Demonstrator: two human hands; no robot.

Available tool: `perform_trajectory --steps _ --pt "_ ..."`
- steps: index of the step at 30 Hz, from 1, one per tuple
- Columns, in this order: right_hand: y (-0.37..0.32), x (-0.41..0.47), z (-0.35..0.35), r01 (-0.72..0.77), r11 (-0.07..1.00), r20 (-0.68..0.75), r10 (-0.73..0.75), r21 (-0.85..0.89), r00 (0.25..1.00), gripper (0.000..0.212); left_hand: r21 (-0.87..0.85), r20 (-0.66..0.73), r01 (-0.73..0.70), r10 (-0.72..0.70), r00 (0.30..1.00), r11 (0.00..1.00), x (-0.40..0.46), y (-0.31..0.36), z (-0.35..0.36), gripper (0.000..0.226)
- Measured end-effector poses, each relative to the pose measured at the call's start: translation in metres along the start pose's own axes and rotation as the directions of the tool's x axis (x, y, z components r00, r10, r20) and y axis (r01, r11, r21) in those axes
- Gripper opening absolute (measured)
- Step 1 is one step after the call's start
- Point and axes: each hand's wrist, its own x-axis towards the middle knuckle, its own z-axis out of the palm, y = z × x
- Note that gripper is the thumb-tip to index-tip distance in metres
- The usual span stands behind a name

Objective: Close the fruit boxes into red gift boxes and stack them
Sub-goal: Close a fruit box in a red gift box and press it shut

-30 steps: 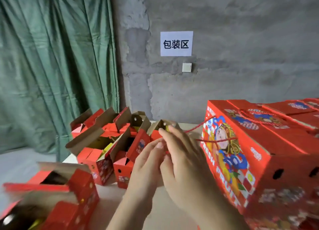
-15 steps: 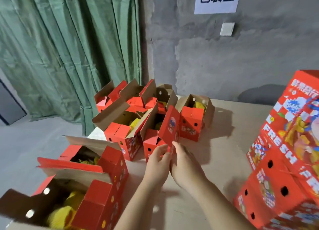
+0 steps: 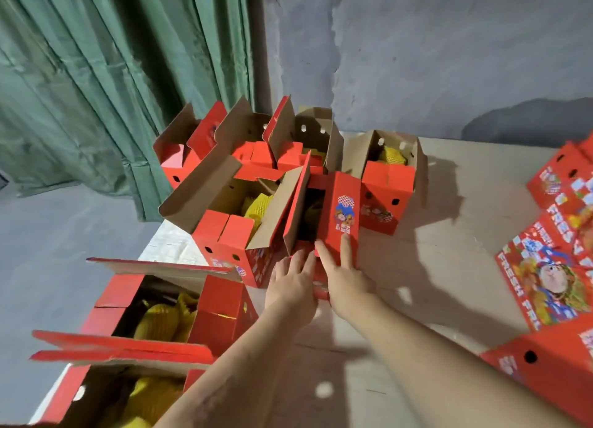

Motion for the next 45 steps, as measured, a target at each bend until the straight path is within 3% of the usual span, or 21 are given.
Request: perform_trajectory --steps 3,6,9,13,18,22,26,28,32,35,37,41,43,45 --pt "0.012 0.012 0.006 0.006 0.979 -0.112 0.017 0.203 0.994 0.103 -0.047 -0.030 -0.017 0.015 0.999 0.999 0.001 0.003 0.006 0.089" --pt "0.020 0.016 0.011 0.070 0.827 -0.210 0.059 0.558 0.976 0.084 -0.105 -0.084 -0.072 0.064 0.994 0.992 -0.001 0.002 0.008 0.071" --pt "0.026 0.009 0.014 -0.046 0.633 -0.129 0.227 0.773 0.965 0.082 -0.184 -0.112 -0.149 0.130 0.985 0.971 -0.014 0.005 0.012 0.057" --pt "0.043 -0.019 0.014 -0.149 0.474 -0.003 0.304 0.868 0.953 0.065 -0.271 -0.160 -0.149 0.108 0.981 0.951 -0.046 0.021 0.029 0.049" --pt "0.083 -0.071 0.025 -0.103 0.635 -0.159 0.342 0.766 0.926 0.032 -0.307 -0.206 -0.174 0.113 0.972 0.936 -0.112 0.070 0.054 0.049" --pt "0.139 -0.128 0.042 -0.131 0.610 -0.152 0.391 0.781 0.908 0.036 -0.281 -0.214 -0.202 0.144 0.966 0.938 -0.181 0.130 0.083 0.058" --pt "0.207 -0.206 0.059 -0.108 0.619 -0.186 0.390 0.778 0.902 0.050 -0.364 -0.215 -0.245 0.175 0.961 0.898 -0.265 0.201 0.120 0.073" --pt "0.242 -0.237 0.065 -0.105 0.622 -0.198 0.399 0.776 0.895 0.054 -0.403 -0.168 -0.238 0.184 0.968 0.884 -0.300 0.230 0.136 0.070" --pt "0.299 -0.276 0.069 -0.101 0.682 -0.202 0.350 0.724 0.915 0.052 -0.260 -0.042 -0.315 0.315 0.948 0.913 -0.342 0.266 0.146 0.055" --pt "0.327 -0.292 0.072 -0.124 0.680 -0.176 0.355 0.723 0.918 0.054 -0.254 0.109 -0.440 0.478 0.872 0.861 -0.355 0.271 0.137 0.057" --pt "0.343 -0.299 0.071 -0.112 0.667 -0.185 0.358 0.736 0.915 0.053 -0.311 0.170 -0.489 0.554 0.815 0.815 -0.352 0.263 0.125 0.045" --pt "0.371 -0.301 0.062 -0.095 0.612 -0.184 0.376 0.785 0.908 0.045 -0.545 0.034 -0.369 0.460 0.887 0.753 -0.328 0.251 0.105 0.023" --pt "0.389 -0.303 0.053 -0.105 0.581 -0.172 0.401 0.807 0.900 0.038 -0.687 -0.091 -0.260 0.274 0.957 0.678 -0.311 0.247 0.101 0.012" --pt "0.410 -0.308 0.043 -0.127 0.564 -0.145 0.412 0.816 0.900 0.031 -0.740 -0.255 -0.207 0.019 0.967 0.640 -0.291 0.241 0.106 0.007"
